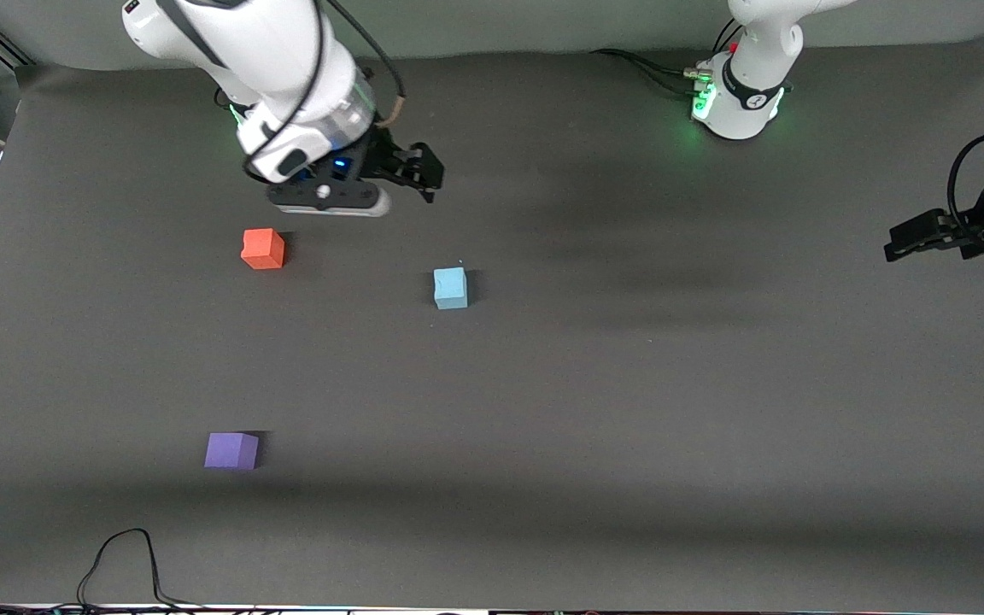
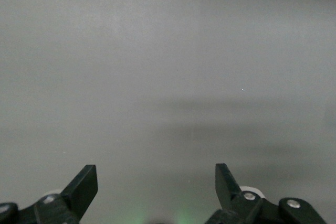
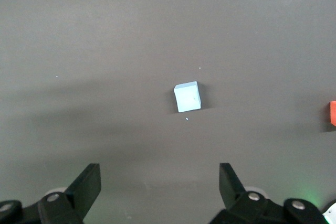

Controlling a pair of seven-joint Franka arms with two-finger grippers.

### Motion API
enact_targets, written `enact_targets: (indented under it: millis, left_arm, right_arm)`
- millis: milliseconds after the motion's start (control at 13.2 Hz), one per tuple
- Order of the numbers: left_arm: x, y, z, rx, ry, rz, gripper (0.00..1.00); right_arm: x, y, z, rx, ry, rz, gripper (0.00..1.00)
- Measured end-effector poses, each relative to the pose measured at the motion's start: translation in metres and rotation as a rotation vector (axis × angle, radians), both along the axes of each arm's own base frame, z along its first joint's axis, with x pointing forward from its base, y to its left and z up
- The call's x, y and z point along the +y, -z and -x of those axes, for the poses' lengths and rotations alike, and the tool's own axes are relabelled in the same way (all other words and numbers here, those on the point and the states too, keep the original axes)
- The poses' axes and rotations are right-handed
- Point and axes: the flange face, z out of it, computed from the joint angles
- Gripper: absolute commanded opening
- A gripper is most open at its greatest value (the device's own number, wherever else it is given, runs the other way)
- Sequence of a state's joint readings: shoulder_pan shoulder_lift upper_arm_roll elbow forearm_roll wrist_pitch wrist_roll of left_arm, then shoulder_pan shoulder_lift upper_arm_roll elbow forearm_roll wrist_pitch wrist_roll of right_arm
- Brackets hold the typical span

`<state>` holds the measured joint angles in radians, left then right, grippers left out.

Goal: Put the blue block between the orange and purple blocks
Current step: 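Withdraw the left gripper to rest while the right gripper reaches the block, then lower the right gripper over the blue block and close it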

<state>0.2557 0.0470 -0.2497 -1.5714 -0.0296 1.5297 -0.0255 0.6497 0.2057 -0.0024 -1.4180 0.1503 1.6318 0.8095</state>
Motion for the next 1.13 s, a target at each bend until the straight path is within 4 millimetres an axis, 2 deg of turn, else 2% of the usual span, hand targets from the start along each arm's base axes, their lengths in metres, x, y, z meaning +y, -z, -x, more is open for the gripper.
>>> enact_targets:
  millis: [151, 302, 453, 604, 679, 981, 1132]
  left_arm:
    - [0.0, 0.003, 0.0, 0.004, 0.004, -0.005, 1.0]
    - [-0.003, 0.005, 0.0, 0.008, 0.013, -0.015, 1.0]
    - [-0.01, 0.006, 0.0, 0.01, 0.025, -0.024, 1.0]
    - [-0.017, 0.006, 0.0, 0.01, 0.036, -0.029, 1.0]
    - [-0.017, 0.006, 0.0, 0.01, 0.037, -0.03, 1.0]
    - [-0.015, 0.005, 0.001, 0.007, 0.06, -0.029, 1.0]
    - [-0.014, 0.004, 0.001, 0.005, 0.08, -0.028, 1.0]
  right_arm:
    - [0.002, 0.014, -0.006, 0.02, 0.017, 0.016, 1.0]
    - [0.012, 0.04, -0.009, 0.048, 0.014, 0.039, 1.0]
    - [0.03, 0.084, -0.011, 0.037, -0.001, 0.058, 1.0]
    - [0.041, 0.14, -0.002, 0.022, -0.04, 0.074, 1.0]
    - [0.043, 0.163, 0.006, 0.021, -0.075, 0.084, 1.0]
    - [0.052, 0.234, 0.038, -0.041, -0.193, 0.076, 1.0]
    - [0.046, 0.278, 0.055, -0.079, -0.226, 0.06, 1.0]
